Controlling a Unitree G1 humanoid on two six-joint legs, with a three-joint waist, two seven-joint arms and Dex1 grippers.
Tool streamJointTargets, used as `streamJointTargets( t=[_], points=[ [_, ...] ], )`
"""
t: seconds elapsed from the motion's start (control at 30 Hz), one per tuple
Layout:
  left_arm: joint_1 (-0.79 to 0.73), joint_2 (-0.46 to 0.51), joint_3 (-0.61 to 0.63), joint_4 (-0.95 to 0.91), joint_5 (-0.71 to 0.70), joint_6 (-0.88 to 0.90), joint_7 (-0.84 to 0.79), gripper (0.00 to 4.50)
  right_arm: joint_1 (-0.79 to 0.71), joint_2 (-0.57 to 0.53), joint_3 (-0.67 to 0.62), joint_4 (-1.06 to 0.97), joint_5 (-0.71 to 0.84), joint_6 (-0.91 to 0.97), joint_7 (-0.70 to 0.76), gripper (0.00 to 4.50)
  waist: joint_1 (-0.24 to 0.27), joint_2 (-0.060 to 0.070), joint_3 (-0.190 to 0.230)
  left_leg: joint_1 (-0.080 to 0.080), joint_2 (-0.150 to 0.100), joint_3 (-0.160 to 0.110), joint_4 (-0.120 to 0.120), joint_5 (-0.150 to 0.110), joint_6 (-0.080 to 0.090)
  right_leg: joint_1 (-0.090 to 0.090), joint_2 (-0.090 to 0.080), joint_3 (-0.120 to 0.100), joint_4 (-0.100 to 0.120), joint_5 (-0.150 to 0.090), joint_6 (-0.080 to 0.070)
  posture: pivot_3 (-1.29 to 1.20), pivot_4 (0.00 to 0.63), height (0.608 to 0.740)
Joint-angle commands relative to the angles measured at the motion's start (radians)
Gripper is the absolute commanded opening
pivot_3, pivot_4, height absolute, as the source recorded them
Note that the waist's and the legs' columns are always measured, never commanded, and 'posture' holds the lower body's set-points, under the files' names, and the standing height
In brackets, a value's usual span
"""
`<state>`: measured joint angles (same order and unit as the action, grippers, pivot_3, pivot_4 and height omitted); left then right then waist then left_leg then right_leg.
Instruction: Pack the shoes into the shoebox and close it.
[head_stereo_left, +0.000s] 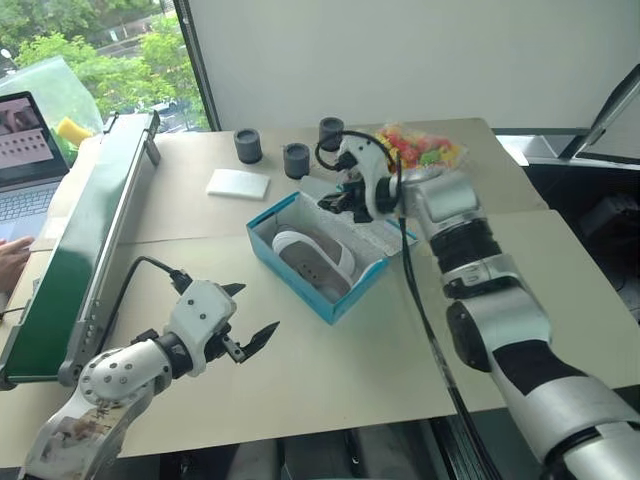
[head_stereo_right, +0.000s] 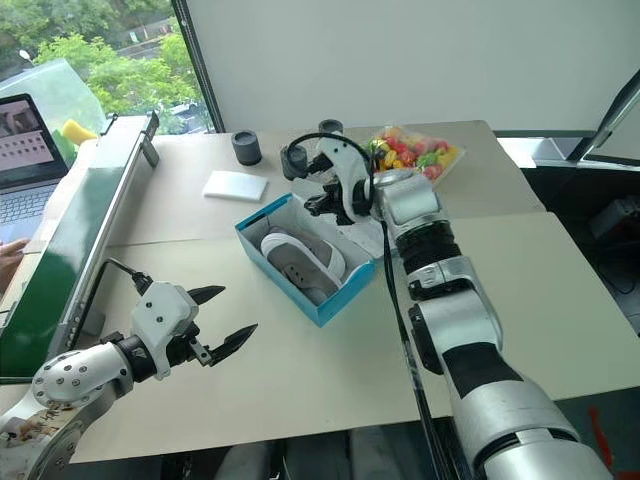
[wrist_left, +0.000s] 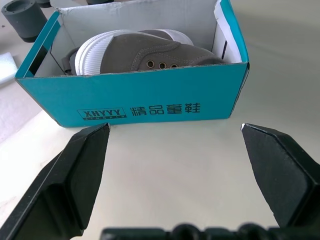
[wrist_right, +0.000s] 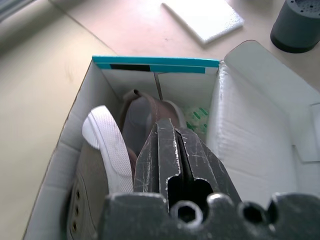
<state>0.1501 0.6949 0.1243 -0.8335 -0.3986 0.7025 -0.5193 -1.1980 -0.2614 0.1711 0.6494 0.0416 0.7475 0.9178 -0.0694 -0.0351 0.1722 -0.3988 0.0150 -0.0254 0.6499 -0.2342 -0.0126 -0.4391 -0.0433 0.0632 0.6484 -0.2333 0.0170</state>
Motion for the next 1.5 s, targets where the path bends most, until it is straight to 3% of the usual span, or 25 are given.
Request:
streamJointTargets(
  t=[0.03, 0.17, 0.43, 0.63, 0.73, 0.87, 1.0, 1.13, 1.23, 1.37, 1.5],
  points=[
    [-0.012, 0.007, 0.014, -0.030, -0.006, -0.004, -0.002, 4.50, 0.032, 0.009, 0.062, -0.056, -0.010, -0.008, 0.032, 0.13, -0.002, 0.000, 0.000, 0.000, 0.000, 0.000, 0.000, 0.000, 0.000, 0.000, 0.000, 0.000, 0.000, 0.000, 0.000, 0.00, 0.150, 0.731],
    [-0.016, 0.006, 0.016, -0.030, -0.008, 0.000, -0.002, 4.50, 0.057, 0.046, 0.115, -0.054, -0.027, -0.028, 0.023, 0.13, -0.002, 0.000, 0.000, 0.000, 0.000, 0.000, 0.001, 0.000, 0.000, -0.001, 0.000, 0.001, 0.001, 0.000, 0.000, 0.00, 0.150, 0.731],
    [-0.009, 0.005, 0.026, -0.041, -0.011, 0.011, 0.003, 4.50, 0.020, 0.129, 0.191, 0.156, -0.105, -0.185, -0.001, 0.13, -0.004, 0.000, 0.000, 0.000, 0.000, 0.000, 0.004, 0.000, 0.000, 0.000, 0.000, 0.002, 0.002, 0.000, 0.000, 0.00, 0.150, 0.731],
    [-0.006, 0.004, 0.034, -0.045, -0.006, 0.019, 0.007, 4.50, -0.011, 0.188, 0.274, 0.314, -0.203, -0.331, 0.013, 0.13, -0.009, 0.000, 0.000, 0.007, 0.000, 0.000, 0.005, 0.000, 0.000, 0.003, 0.001, 0.003, 0.008, 0.001, 0.000, 0.00, 0.150, 0.731],
    [-0.006, 0.000, 0.037, -0.043, -0.003, 0.020, 0.013, 4.50, -0.011, 0.211, 0.303, 0.371, -0.253, -0.393, 0.015, 0.13, -0.017, 0.000, 0.000, 0.017, 0.000, 0.001, 0.004, 0.000, 0.000, 0.013, 0.002, 0.003, 0.007, 0.000, -0.001, 0.00, 0.150, 0.731],
    [-0.007, 0.001, 0.033, -0.044, -0.002, 0.020, 0.015, 4.50, -0.033, 0.234, 0.271, 0.443, -0.272, -0.425, -0.022, 0.13, -0.028, -0.001, -0.002, 0.023, 0.000, 0.001, 0.004, 0.000, 0.000, 0.019, 0.002, 0.003, 0.007, -0.001, 0.000, 0.00, 0.150, 0.731],
    [-0.006, 0.000, 0.032, -0.044, -0.003, 0.018, 0.016, 4.50, -0.099, 0.220, 0.141, 0.452, -0.196, -0.389, -0.064, 0.13, -0.029, -0.001, -0.002, 0.023, 0.001, 0.000, 0.004, 0.000, 0.000, 0.018, 0.002, 0.004, 0.007, -0.001, -0.001, 0.00, 0.150, 0.731],
    [-0.006, 0.001, 0.031, -0.032, 0.001, 0.008, 0.010, 4.50, -0.175, 0.153, -0.037, 0.365, -0.061, -0.256, -0.050, 0.13, -0.025, -0.001, -0.001, 0.018, 0.000, -0.002, 0.004, 0.000, 0.000, 0.014, 0.002, 0.004, 0.007, -0.001, -0.001, 0.00, 0.150, 0.731],
    [-0.019, 0.000, 0.026, -0.018, 0.001, 0.002, 0.006, 4.50, -0.163, 0.065, -0.139, 0.163, 0.059, -0.060, 0.024, 0.13, -0.016, -0.001, -0.001, 0.013, 0.000, -0.002, 0.005, 0.000, 0.000, 0.011, 0.001, 0.003, 0.007, 0.000, -0.001, 0.00, 0.150, 0.731],
    [-0.038, -0.011, 0.014, 0.005, 0.009, -0.010, 0.010, 4.50, -0.062, -0.040, -0.213, -0.175, 0.221, 0.193, 0.099, 0.13, 0.003, -0.001, -0.001, 0.009, 0.000, -0.002, 0.004, 0.000, 0.000, 0.010, 0.001, 0.001, 0.003, 0.000, 0.000, 0.00, 0.150, 0.731],
    [-0.063, -0.046, -0.005, 0.020, 0.021, -0.014, 0.038, 4.50, 0.123, -0.263, -0.230, -0.428, 0.318, 0.293, 0.208, 0.13, 0.026, -0.001, -0.001, 0.009, 0.000, -0.002, 0.005, -0.001, 0.001, 0.014, 0.000, -0.003, -0.002, 0.000, 0.000, 0.00, 0.150, 0.731]
  ],
)
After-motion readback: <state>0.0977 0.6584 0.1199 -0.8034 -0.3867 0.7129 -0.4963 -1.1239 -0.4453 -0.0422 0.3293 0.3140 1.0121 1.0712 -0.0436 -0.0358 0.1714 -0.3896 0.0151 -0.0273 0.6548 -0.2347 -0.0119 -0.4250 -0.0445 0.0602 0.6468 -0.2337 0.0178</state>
